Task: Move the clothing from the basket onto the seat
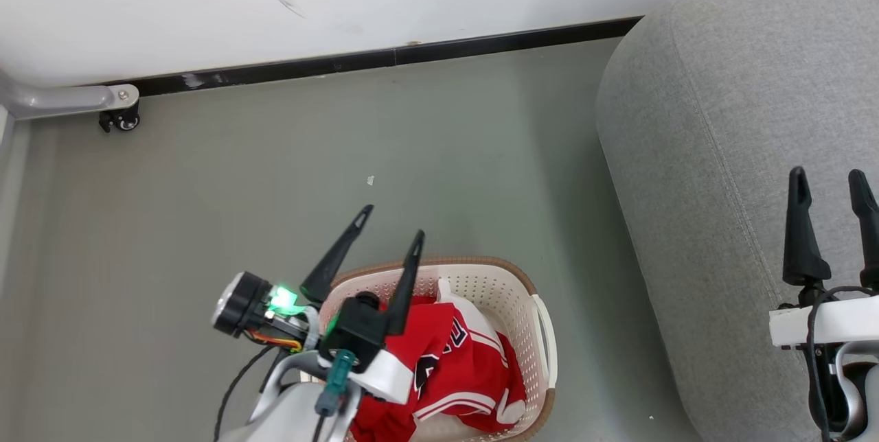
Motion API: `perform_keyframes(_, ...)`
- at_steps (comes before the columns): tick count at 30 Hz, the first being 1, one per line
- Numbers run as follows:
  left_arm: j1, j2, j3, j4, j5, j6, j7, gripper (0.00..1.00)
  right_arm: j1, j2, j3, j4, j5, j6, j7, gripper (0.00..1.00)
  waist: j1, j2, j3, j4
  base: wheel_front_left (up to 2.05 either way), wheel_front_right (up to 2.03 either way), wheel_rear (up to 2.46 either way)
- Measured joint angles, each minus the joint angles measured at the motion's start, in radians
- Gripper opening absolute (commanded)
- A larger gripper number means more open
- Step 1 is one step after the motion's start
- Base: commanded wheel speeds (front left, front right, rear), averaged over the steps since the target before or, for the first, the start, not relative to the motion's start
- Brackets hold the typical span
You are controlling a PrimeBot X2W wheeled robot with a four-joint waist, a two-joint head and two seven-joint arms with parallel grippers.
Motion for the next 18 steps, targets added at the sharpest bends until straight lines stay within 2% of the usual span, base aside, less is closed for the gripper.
perform_keyframes(12, 0.068, 0.029, 0.164, -0.064, -0.105, 0.054, 0.0, 1.0, 0.0, 0.0, 0.031, 0.011, -0.021, 0.0, 0.0, 1.0, 0.0, 0.0, -0.035, 0.011, 0.0, 0.0, 0.0)
perform_keyframes(18, 0.108, 0.054, 0.254, -0.093, -0.159, 0.068, 0.0, 1.0, 0.022, 0.0, 0.05, 0.021, -0.048, 0.0, 0.0, 1.0, 0.0, 0.0, -0.066, 0.016, 0.0, 0.0, 0.0)
